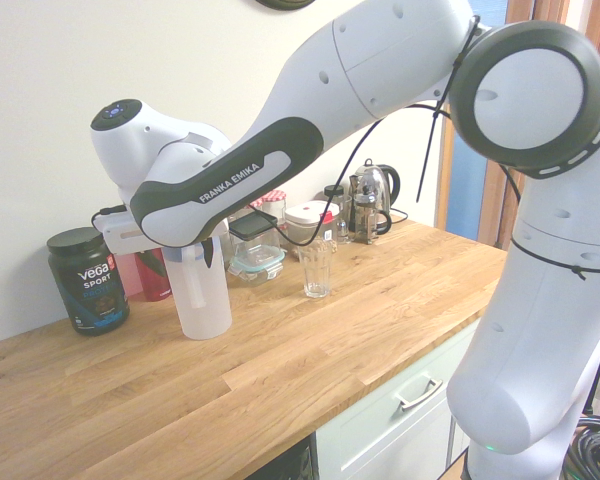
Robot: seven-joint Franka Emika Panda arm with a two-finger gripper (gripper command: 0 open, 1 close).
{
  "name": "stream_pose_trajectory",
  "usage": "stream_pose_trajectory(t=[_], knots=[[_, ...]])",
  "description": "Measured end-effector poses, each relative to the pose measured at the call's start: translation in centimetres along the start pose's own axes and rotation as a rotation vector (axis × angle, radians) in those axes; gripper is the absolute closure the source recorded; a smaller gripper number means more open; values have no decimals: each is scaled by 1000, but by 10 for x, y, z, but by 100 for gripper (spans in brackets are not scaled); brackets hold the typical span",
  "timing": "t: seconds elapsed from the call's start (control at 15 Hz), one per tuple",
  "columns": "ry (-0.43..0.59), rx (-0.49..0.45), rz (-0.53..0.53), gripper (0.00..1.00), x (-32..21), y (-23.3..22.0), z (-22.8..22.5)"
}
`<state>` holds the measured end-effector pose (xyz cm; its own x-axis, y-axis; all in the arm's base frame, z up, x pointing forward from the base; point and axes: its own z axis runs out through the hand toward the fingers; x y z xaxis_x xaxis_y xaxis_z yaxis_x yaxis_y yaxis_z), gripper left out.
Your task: Pour me some water
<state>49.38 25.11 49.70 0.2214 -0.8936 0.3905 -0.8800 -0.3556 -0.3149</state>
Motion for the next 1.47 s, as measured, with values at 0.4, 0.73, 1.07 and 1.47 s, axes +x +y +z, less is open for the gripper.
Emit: stream_pose_trajectory(t=[0.4, 0.73, 1.07, 1.47], knots=[[0, -5, 35, 100, 6, -10, 12], [-17, 0, 51, 100, 9, -12, 14], [-63, -22, 84, 100, 11, -10, 18], [-147, -44, 106, 100, 30, 2, 15]])
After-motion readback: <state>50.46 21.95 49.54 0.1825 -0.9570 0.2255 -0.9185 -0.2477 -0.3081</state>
